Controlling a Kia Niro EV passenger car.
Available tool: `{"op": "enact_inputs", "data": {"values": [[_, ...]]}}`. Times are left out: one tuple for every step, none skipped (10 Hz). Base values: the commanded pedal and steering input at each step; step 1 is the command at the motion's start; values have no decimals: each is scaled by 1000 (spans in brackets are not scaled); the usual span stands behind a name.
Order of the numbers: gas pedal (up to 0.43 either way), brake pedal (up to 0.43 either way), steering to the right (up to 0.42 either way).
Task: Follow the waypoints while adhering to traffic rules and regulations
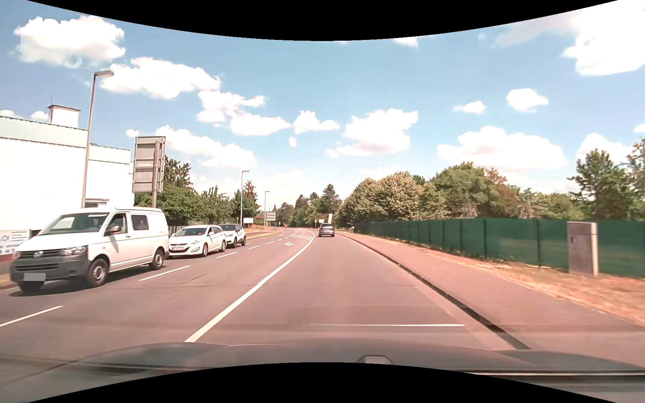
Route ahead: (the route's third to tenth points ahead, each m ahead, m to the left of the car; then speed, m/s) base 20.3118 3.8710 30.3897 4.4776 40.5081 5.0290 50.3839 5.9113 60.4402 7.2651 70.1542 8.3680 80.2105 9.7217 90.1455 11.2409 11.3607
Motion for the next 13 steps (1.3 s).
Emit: {"op": "enact_inputs", "data": {"values": [[169,0,-15],[150,0,-16],[138,0,-16],[130,0,-16],[130,0,-16],[130,0,-16],[118,0,-16],[98,0,-16],[98,0,-11],[87,0,-8],[79,0,-9],[79,0,-11],[59,0,-12]]}}
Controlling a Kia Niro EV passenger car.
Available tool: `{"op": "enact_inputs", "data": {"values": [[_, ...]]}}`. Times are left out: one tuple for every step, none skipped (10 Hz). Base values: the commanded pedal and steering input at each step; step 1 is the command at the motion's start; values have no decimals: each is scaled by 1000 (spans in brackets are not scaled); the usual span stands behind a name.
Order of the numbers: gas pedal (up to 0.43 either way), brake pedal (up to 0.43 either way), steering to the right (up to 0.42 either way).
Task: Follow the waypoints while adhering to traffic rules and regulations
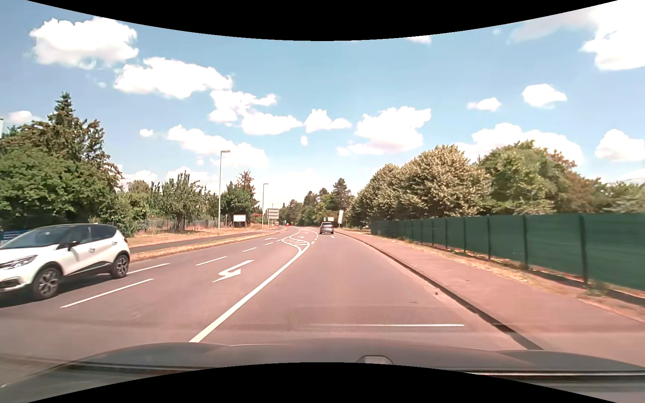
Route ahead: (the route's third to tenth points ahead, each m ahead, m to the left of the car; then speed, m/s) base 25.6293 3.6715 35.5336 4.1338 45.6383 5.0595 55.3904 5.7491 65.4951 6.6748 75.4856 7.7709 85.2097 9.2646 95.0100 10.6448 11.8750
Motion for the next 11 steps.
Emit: {"op": "enact_inputs", "data": {"values": [[39,0,-13],[28,0,-14],[20,0,-16],[0,0,-16],[0,0,-16],[0,0,-15],[0,0,-14],[0,0,-13],[0,0,-13],[0,0,-12],[0,0,-11]]}}
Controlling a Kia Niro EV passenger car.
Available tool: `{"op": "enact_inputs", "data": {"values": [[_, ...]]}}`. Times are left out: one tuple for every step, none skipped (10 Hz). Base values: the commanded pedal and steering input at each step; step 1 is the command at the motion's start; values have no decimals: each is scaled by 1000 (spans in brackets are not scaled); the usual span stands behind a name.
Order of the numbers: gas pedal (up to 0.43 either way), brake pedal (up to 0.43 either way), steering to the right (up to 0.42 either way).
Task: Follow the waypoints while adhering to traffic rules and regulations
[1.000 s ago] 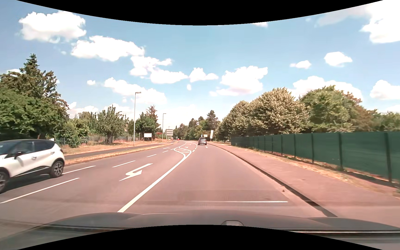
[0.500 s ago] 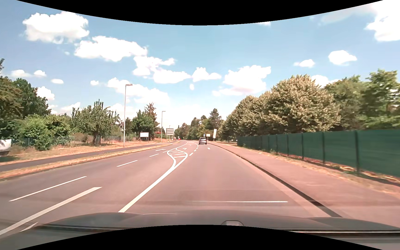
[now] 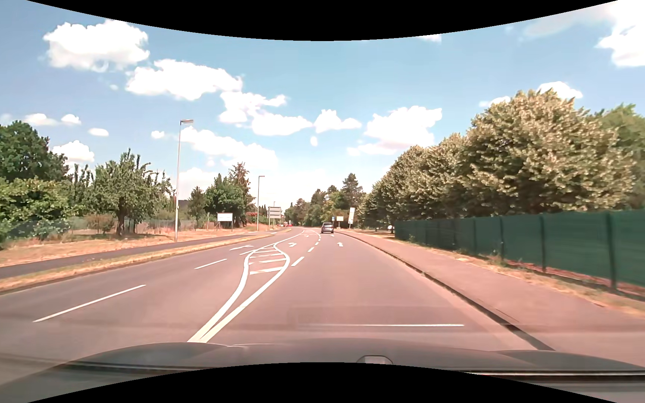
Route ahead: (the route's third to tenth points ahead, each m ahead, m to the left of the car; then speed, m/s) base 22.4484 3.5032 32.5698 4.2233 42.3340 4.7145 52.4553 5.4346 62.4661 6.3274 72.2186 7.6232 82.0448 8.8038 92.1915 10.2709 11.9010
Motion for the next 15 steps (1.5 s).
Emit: {"op": "enact_inputs", "data": {"values": [[0,0,-11],[0,0,-11],[0,0,-11],[0,0,-11],[8,0,-12],[8,0,-12],[8,0,-11],[8,0,-10],[8,0,-9],[8,0,-9],[8,0,-9],[8,0,-9],[8,0,-10],[8,0,-10],[8,0,-11]]}}
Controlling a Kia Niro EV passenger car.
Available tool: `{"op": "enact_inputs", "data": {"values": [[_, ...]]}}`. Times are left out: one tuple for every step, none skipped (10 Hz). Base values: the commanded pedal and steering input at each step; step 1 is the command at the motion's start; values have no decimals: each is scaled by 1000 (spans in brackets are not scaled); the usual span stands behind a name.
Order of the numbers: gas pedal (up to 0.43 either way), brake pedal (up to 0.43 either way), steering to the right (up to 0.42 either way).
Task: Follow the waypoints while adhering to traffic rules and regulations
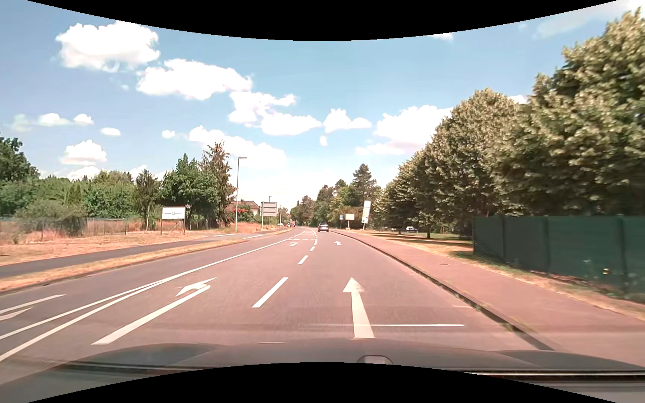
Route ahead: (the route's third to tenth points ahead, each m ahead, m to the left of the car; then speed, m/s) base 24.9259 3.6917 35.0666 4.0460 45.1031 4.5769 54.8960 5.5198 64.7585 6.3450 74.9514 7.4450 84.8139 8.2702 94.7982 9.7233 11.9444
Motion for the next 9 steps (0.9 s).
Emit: {"op": "enact_inputs", "data": {"values": [[8,0,-11],[8,0,-11],[20,0,-12],[20,0,-12],[20,0,-12],[20,0,-12],[20,0,-12],[20,0,-12],[20,0,-13]]}}
